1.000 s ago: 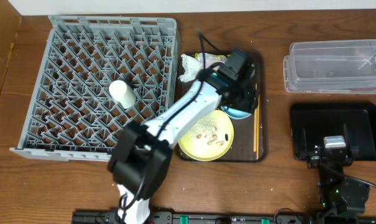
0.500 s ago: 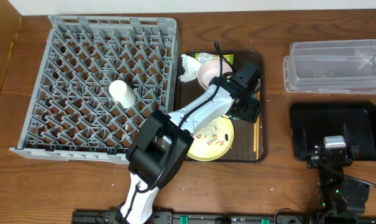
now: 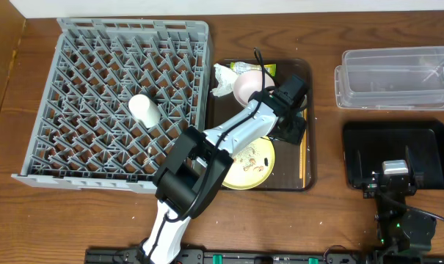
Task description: Sort waste into correct bins and load items into the dishwasher
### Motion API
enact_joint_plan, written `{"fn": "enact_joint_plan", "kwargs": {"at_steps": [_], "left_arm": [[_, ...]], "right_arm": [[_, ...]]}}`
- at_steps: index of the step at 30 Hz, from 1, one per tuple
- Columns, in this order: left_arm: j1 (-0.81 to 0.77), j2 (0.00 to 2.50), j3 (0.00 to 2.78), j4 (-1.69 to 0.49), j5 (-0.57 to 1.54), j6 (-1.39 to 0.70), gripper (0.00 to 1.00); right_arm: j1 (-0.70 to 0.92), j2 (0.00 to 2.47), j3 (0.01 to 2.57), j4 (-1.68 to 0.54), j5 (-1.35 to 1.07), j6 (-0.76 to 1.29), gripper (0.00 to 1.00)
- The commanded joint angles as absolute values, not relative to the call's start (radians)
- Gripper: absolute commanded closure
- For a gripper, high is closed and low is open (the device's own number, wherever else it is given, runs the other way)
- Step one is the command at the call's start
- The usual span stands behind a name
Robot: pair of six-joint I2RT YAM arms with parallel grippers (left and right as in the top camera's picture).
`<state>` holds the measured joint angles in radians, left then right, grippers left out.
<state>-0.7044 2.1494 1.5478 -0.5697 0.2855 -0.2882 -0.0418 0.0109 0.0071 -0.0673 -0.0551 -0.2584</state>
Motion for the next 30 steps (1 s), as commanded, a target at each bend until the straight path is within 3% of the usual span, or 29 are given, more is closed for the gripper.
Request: {"fn": "enact_joint_plan", "kwargs": {"at_steps": [1,4,7,9,21,30], "left_arm": [[-0.706,2.188,1.542,-0.56,0.302,-0.292,0.49],[-0.706,2.188,1.542,-0.558,0.302,-0.292,0.63],[-0.706,2.188,1.542,-0.558,0.302,-0.293,0.86],[-0.706,2.188,1.543,-0.558,0.306,-0.293,0.92],[-0.704,2.17,1.572,-0.553,0.518,-0.326,0.93],[-0.689,2.044,1.573,-0.521,0.54,-0.41,0.93]], "right_arm": [[-0.047,0.006,0.006,-0.071,-0.057,-0.27,0.01],[-0.047,0.006,0.006,-0.071,-0.057,-0.27,0.01],[-0.047,0.006,0.006,-0.071,-0.057,-0.27,0.01],[-0.047,0.006,0.006,-0.071,-0.057,-0.27,0.01],[-0.047,0.006,0.006,-0.071,-0.057,-0.27,0.01],[-0.047,0.006,0.006,-0.071,-0.057,-0.27,0.01]]}}
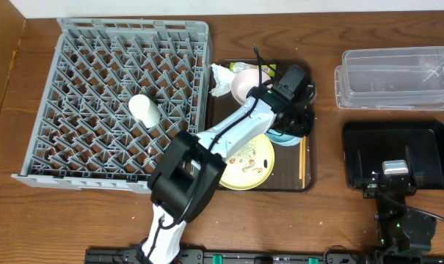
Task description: Sort waste into correct bins and load items into the dishwasher
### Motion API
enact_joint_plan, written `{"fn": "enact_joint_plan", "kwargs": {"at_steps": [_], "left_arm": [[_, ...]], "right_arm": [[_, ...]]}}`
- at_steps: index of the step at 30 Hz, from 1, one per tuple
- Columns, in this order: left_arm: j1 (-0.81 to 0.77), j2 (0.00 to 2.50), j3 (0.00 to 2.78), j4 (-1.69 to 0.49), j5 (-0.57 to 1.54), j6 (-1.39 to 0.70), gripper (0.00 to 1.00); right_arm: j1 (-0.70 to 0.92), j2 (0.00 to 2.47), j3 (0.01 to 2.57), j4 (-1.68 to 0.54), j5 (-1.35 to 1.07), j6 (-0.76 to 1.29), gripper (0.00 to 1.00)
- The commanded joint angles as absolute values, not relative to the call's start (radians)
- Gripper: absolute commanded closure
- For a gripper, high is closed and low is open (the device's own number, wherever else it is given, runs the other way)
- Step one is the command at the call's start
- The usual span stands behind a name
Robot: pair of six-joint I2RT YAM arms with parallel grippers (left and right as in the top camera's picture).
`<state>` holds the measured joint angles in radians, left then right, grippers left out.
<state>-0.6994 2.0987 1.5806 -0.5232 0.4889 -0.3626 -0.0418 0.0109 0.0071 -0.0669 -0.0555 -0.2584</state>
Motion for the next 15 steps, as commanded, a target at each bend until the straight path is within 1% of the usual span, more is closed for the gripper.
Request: {"fn": "enact_joint_plan", "kwargs": {"at_steps": [1,7,11,15], "left_arm": [[-0.683,2.025,1.573,-0.517,0.54,-0.426,0.93],[-0.624,1.937,1.573,-0.509,0.577,-0.508,0.92],[-0.561,1.915,1.573,-0.492,0.666,-0.511,0.93],[-0.532,1.92,1.572,-0.527,0.674,-0.507,0.92]], "right_arm": [[-0.047,0.006,0.006,-0.071,-0.057,-0.27,0.01],[-0.047,0.006,0.006,-0.071,-0.057,-0.27,0.01],[-0.047,0.006,0.006,-0.071,-0.057,-0.27,0.01],[-0.047,0.006,0.006,-0.071,-0.057,-0.27,0.01]]}}
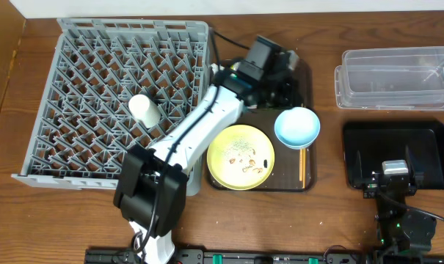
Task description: Sort waste into correct bins and load items into the dishwasher
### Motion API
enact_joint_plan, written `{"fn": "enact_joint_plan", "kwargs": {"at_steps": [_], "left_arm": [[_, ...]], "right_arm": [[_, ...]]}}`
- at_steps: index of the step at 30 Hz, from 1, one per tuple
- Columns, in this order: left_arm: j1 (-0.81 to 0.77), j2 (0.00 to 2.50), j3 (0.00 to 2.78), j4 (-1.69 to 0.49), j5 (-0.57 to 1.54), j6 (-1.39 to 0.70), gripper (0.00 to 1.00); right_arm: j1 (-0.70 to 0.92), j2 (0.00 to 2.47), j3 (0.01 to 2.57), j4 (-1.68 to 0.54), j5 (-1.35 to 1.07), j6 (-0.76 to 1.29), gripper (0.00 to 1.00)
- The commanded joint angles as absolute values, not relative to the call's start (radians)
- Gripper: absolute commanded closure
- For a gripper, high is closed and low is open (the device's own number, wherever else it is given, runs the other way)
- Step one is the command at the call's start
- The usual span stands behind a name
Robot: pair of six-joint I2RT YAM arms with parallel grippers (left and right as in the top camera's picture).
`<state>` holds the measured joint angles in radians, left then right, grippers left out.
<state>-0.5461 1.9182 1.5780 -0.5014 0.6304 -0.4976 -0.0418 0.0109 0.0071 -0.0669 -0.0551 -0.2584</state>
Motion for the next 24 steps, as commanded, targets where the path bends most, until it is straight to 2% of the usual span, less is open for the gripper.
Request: {"fn": "enact_joint_plan", "kwargs": {"at_steps": [1,5,7,13,18,21,24], "left_arm": [[-0.532,1.922,1.571,-0.54,0.674,-0.498,0.91],[-0.575,1.931,1.554,-0.569,0.669,-0.414,0.55],[-0.606,1.94,1.549,-0.576,0.636,-0.386,0.43],[-0.715,1.973,1.544,-0.602,0.322,-0.385,0.36],[-0.797,1.981,1.544,-0.591,0.107,-0.351,0.36],[-0.837,1.999,1.544,-0.573,-0.007,-0.348,0.36],[-0.854,2.034,1.544,-0.551,-0.015,-0.349,0.36]], "right_arm": [[-0.047,0.006,0.006,-0.071,-0.057,-0.27,0.01],[-0.047,0.006,0.006,-0.071,-0.057,-0.27,0.01],[-0.047,0.006,0.006,-0.071,-0.057,-0.27,0.01],[-0.047,0.006,0.006,-0.071,-0.057,-0.27,0.01],[-0.047,0.006,0.006,-0.071,-0.057,-0.27,0.01],[-0.047,0.006,0.006,-0.071,-0.057,-0.27,0.01],[-0.047,0.006,0.006,-0.071,-0.057,-0.27,0.01]]}}
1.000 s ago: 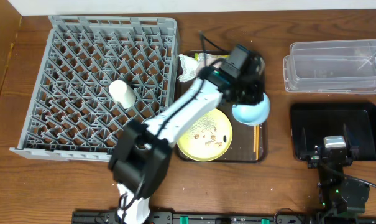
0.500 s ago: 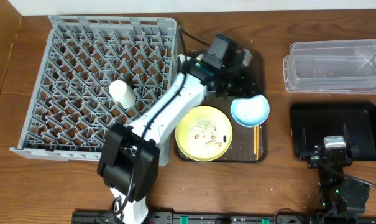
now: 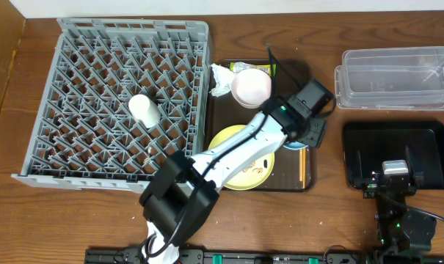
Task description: Sort waste into correct bins and load items into the dishwasher
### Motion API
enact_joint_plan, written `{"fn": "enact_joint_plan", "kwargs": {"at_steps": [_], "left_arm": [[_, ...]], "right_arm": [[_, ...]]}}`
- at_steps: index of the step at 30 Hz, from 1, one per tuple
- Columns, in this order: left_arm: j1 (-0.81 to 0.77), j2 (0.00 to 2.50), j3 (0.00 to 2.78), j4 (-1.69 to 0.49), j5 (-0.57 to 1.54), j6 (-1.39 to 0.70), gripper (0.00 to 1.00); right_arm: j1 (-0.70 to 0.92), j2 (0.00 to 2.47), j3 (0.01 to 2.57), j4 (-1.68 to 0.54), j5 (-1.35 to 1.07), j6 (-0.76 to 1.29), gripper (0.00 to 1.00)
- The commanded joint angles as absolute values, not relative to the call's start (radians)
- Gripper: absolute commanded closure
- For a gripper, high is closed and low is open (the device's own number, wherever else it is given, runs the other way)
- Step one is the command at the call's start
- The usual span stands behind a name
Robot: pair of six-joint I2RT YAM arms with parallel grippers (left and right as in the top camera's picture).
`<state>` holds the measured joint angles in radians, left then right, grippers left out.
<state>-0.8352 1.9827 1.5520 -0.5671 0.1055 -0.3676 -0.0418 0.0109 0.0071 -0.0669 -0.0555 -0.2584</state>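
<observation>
On the dark tray (image 3: pixel 289 180) lie a pink bowl (image 3: pixel 251 86), a yellow plate (image 3: pixel 257 170) with food scraps, crumpled white paper (image 3: pixel 222 79) and a chopstick (image 3: pixel 302 165). My left gripper (image 3: pixel 315 130) hangs over the tray's right edge. It covers most of a light blue bowl (image 3: pixel 289 145), of which only a sliver of rim shows. How its jaws stand is hidden. A white cup (image 3: pixel 143 108) sits in the grey dish rack (image 3: pixel 97 66). My right gripper (image 3: pixel 392 183) rests at the black bin (image 3: pixel 427 150).
A clear plastic bin (image 3: pixel 394 77) stands at the back right, behind the black bin. A green-yellow wrapper (image 3: pixel 264 67) lies at the tray's far edge behind the pink bowl. The rack fills the left half of the table.
My left gripper was at the tray's far end over the pink bowl. Now it is at the tray's right side over the blue bowl. The pink bowl shows again. The right arm is unchanged.
At first my left gripper was over the right middle of the tray, and it was still there a second later with the blue bowl partly under it. Then it was at the tray's back and the blue bowl lay uncovered. Now it covers the blue bowl again.
</observation>
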Motion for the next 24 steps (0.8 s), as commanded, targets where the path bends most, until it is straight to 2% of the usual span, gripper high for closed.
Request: {"fn": "enact_joint_plan", "kwargs": {"at_steps": [1,10,17,22,24], "left_arm": [[-0.858,2.047,1.544,-0.542,-0.015,-0.349,0.36],[-0.872,2.091,1.544,-0.484,0.078,-0.352,0.36],[-0.872,2.112,1.544,-0.476,0.078,-0.352,0.44],[-0.872,2.155,1.544,-0.473,0.102,-0.371,0.45],[-0.872,2.16,1.544,-0.468,0.122,-0.372,0.49]], "right_arm": [[-0.047,0.006,0.006,-0.071,-0.057,-0.27,0.01],[-0.047,0.006,0.006,-0.071,-0.057,-0.27,0.01],[-0.047,0.006,0.006,-0.071,-0.057,-0.27,0.01],[-0.047,0.006,0.006,-0.071,-0.057,-0.27,0.01],[-0.047,0.006,0.006,-0.071,-0.057,-0.27,0.01]]}}
